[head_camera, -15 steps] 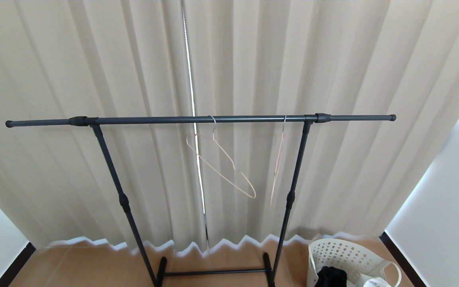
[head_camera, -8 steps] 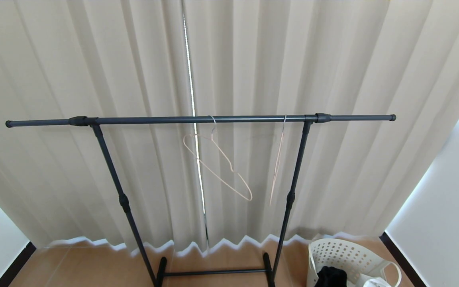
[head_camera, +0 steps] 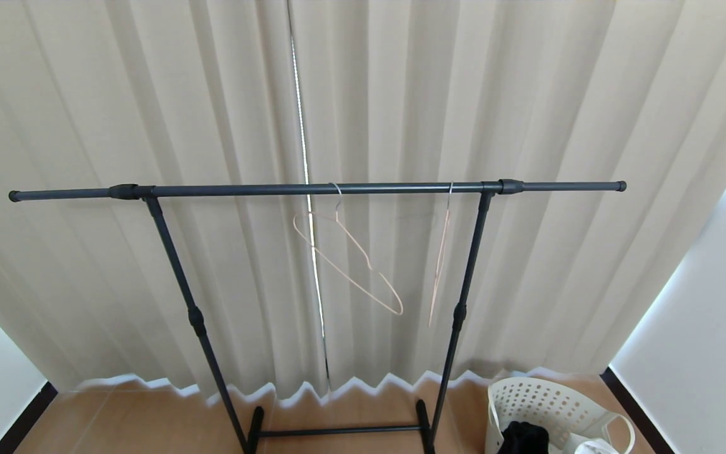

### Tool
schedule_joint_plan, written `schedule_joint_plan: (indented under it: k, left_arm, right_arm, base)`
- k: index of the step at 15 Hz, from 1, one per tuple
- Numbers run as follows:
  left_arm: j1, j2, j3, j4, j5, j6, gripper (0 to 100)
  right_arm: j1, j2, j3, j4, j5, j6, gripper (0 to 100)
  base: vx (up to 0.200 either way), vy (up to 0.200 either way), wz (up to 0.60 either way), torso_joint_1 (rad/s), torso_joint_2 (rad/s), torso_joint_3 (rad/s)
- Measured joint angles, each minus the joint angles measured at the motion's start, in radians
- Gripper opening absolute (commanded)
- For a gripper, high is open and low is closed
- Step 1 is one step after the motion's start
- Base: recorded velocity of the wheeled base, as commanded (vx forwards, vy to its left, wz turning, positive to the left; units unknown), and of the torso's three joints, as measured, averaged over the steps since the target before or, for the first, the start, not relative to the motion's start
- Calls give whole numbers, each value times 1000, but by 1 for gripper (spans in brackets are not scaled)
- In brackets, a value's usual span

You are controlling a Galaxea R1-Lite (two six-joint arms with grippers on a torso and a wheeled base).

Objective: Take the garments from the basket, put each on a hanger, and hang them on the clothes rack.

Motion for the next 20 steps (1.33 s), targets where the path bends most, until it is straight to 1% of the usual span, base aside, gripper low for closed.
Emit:
schedule_joint_plan:
  k: [8,20]
  left_arm:
    - [0,0,0,1,0,1,100]
    - [0,0,0,1,-2,1,100]
  right_arm:
    - [0,0,-1,1,0,0,100]
    - [0,0,-1,1,0,1,100]
  base:
    - [0,0,0,-134,302,162]
    - [0,0,0,-150,356,202]
